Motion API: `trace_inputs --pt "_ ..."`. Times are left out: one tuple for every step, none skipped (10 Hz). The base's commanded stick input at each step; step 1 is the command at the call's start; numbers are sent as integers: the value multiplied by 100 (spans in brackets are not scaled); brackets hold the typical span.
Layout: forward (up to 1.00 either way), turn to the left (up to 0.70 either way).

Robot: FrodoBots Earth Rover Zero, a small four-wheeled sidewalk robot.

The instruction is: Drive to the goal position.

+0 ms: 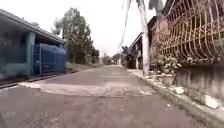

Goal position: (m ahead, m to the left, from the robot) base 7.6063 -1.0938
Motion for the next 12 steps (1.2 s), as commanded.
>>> trace_inputs --pt "70 0" --pt "70 0" --pt "70 0" --pt "70 0" --pt "70 0" --pt "70 0" --pt "70 0" --pt "70 0" --pt "70 0" --pt "70 0" --pt "70 0" --pt "70 0"
